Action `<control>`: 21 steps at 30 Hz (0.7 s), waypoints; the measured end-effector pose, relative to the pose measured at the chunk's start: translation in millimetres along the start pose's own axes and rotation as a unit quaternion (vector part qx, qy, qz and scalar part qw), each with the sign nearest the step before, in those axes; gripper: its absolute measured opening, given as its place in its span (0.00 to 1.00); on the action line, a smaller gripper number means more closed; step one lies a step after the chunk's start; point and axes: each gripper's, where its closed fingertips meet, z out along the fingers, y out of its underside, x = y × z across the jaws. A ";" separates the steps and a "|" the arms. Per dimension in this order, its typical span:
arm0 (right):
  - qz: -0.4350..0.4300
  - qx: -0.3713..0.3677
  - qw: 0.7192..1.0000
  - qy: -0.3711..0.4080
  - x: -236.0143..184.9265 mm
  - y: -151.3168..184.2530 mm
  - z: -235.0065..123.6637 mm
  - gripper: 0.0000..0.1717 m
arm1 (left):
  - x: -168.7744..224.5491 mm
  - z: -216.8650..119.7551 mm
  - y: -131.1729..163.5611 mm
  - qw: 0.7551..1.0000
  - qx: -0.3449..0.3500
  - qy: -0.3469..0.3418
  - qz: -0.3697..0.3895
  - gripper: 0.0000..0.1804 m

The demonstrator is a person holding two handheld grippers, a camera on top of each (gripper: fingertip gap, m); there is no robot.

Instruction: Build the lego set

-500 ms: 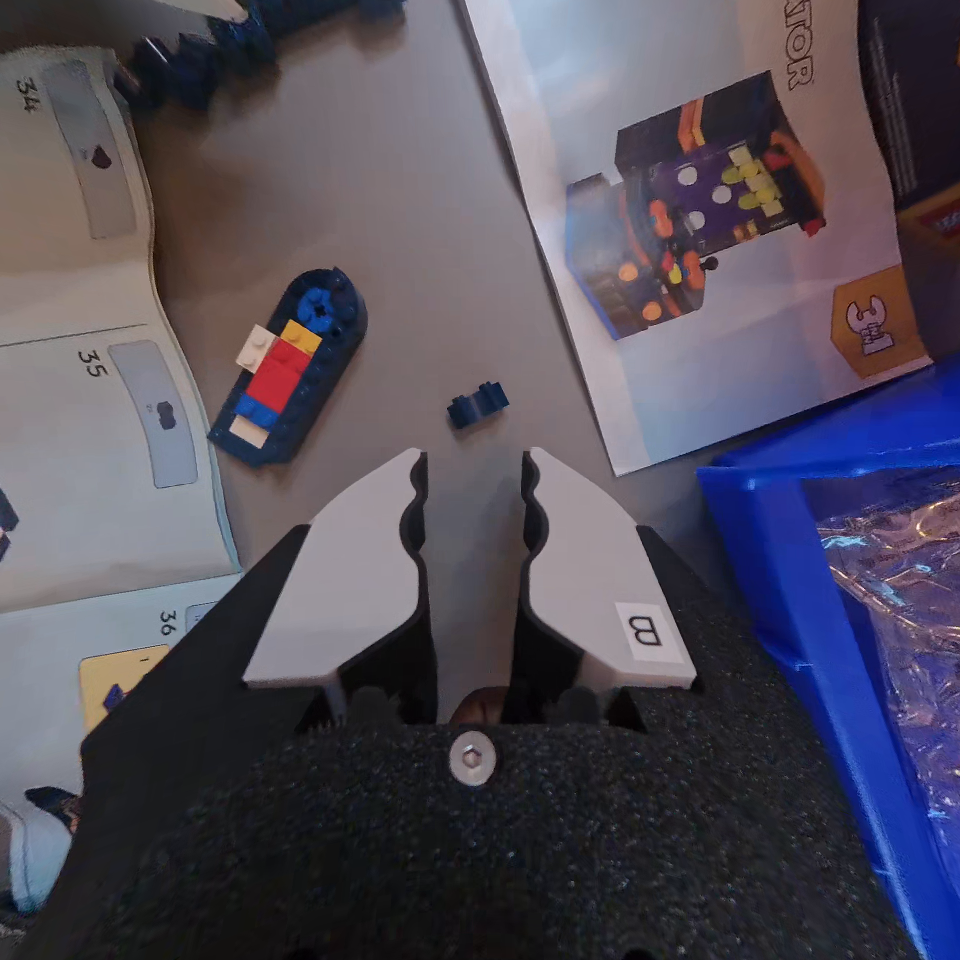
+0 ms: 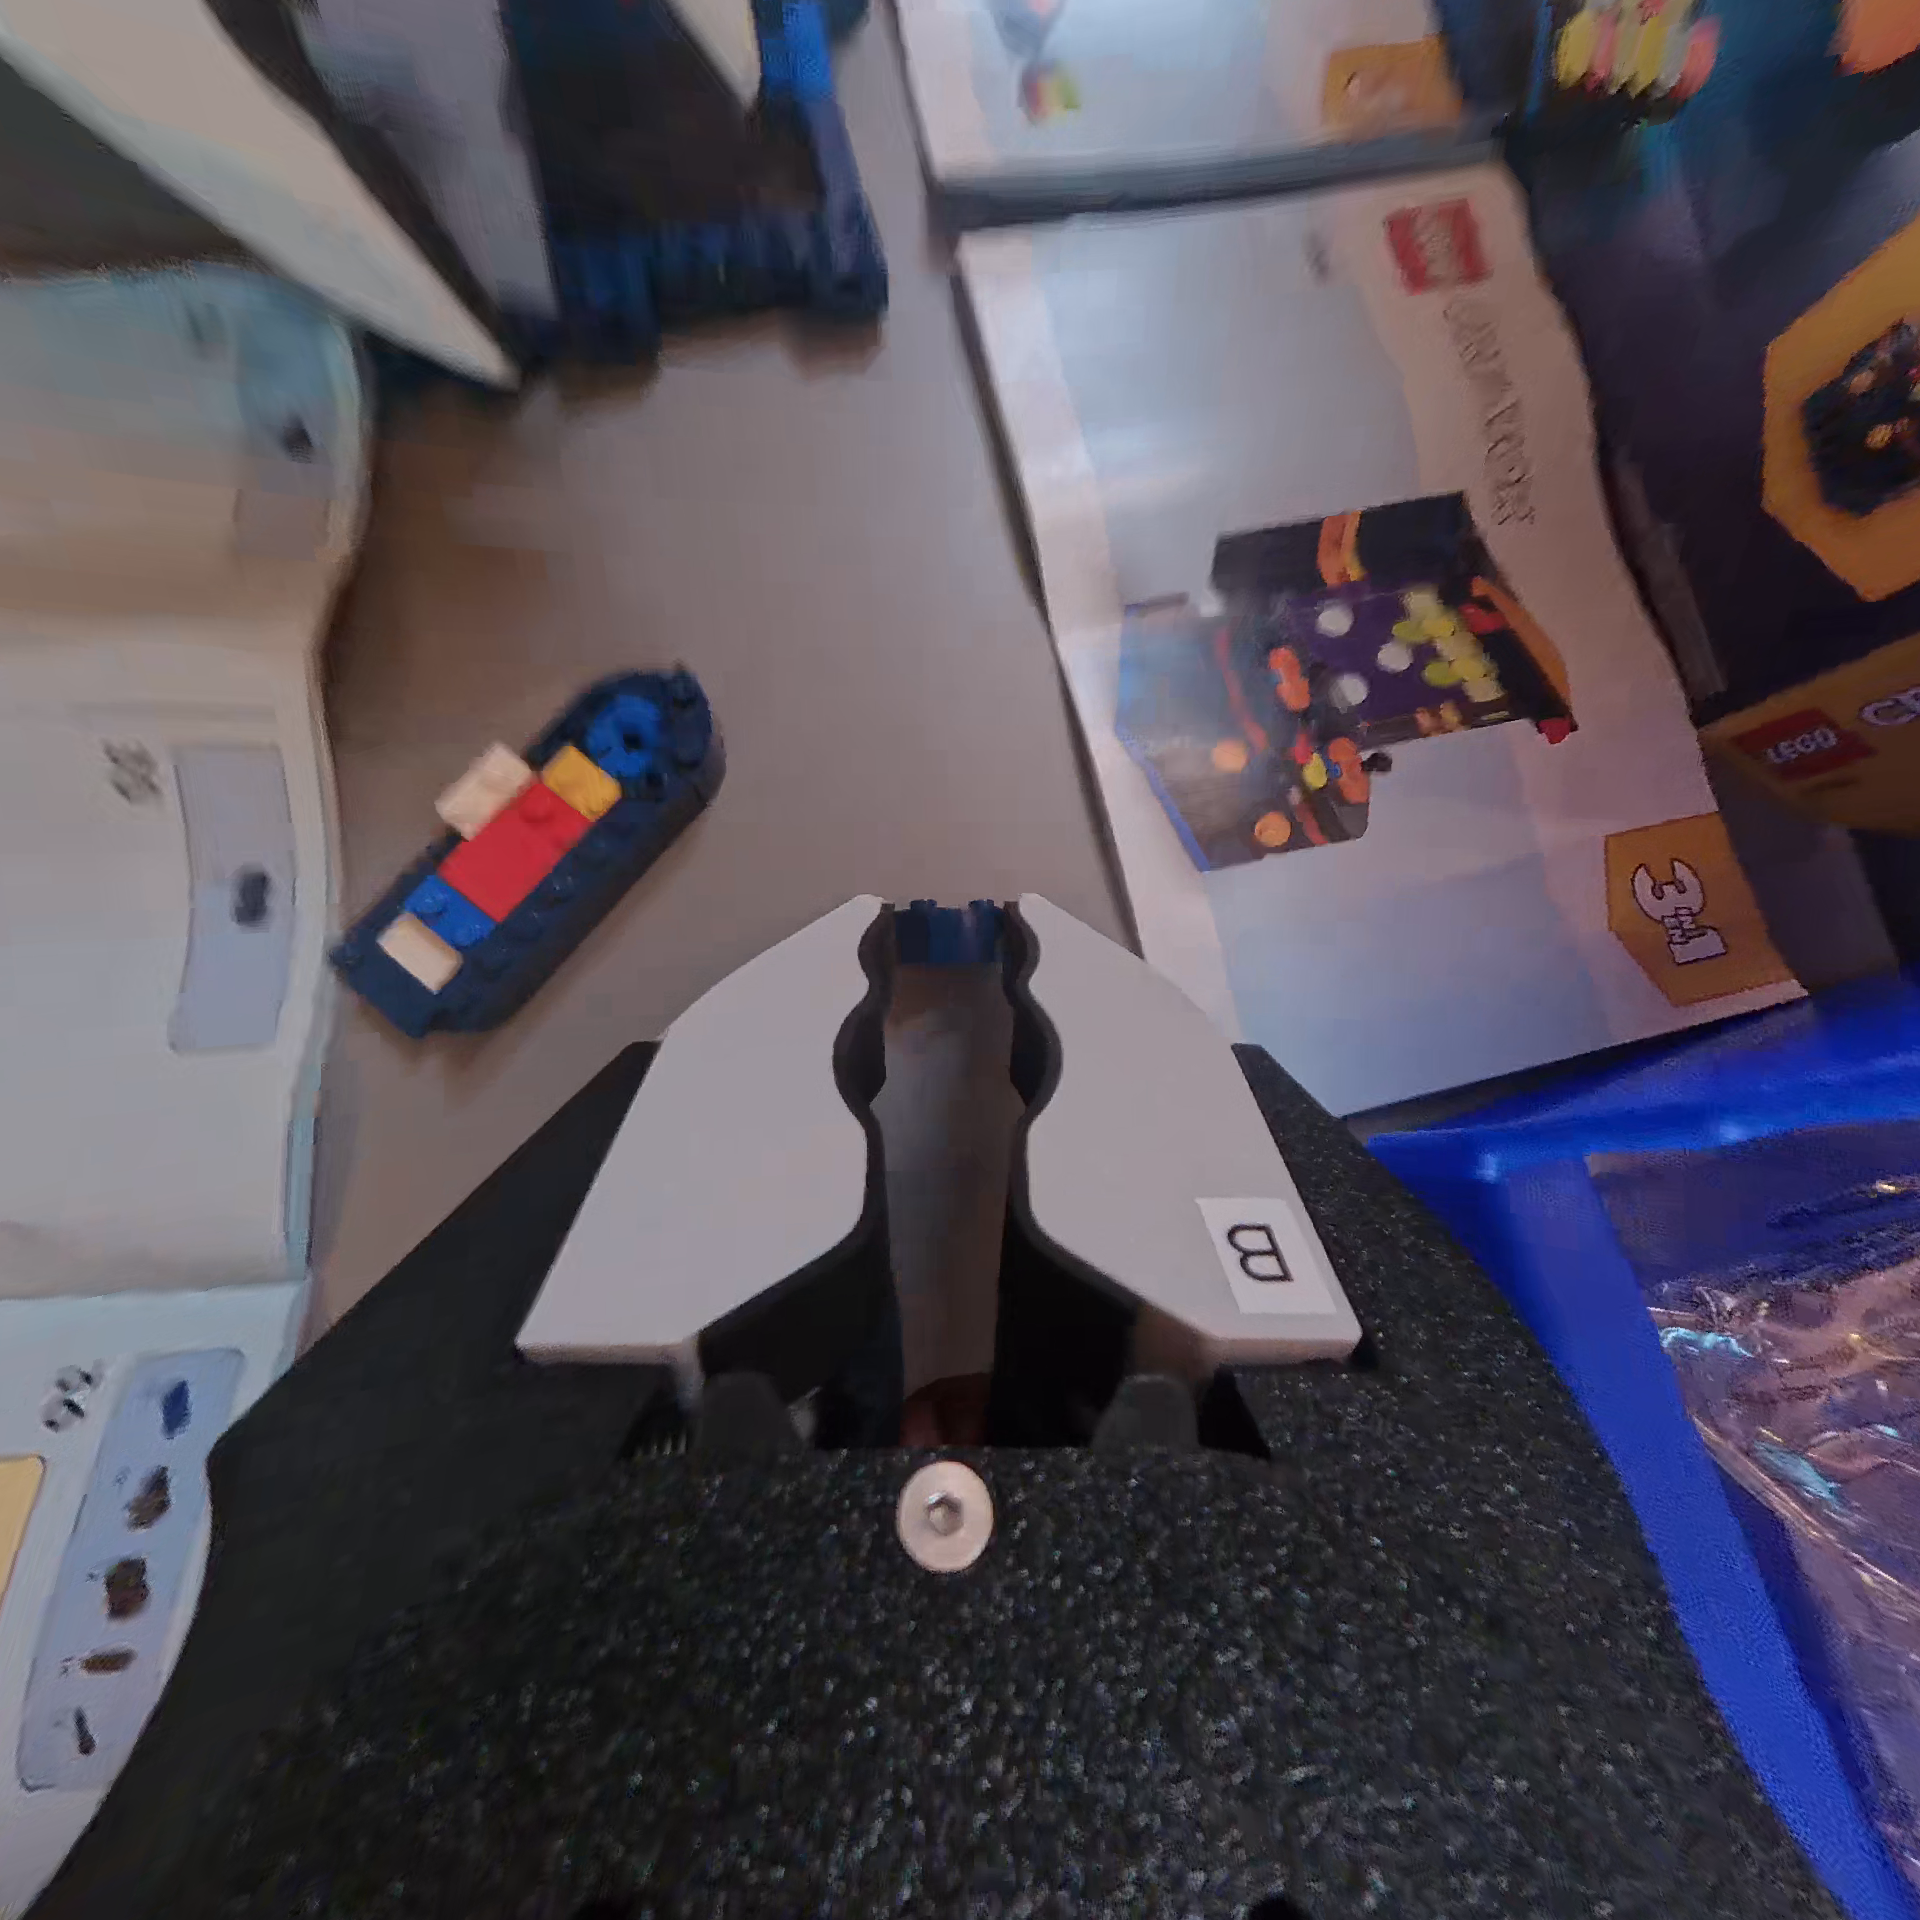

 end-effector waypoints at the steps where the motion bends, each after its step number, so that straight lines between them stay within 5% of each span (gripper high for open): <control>1: 0.028 0.046 0.998 -0.012 0.0 -12.3 -3.8 0.11 | -4.0 -1.0 -5.4 1.000 0.017 -0.014 -0.004 0.25; 4: 0.135 0.279 0.946 -0.097 -8.5 -83.1 -39.0 0.11 | -25.3 -15.0 -38.1 0.987 0.120 -0.100 -0.023 0.27; 6: 0.221 0.427 0.858 -0.180 -12.9 -125.4 -73.8 0.11 | -38.1 -39.6 -67.4 0.962 0.203 -0.180 0.005 0.23; 9: 0.305 0.501 0.757 -0.289 -24.8 -153.4 -89.7 0.11 | -37.6 -62.9 -92.1 0.932 0.234 -0.256 0.101 0.18; 21: 0.290 0.461 0.777 -0.317 -53.5 -162.2 -68.7 0.11 | -28.4 -55.3 -89.3 0.921 0.178 -0.270 0.219 0.10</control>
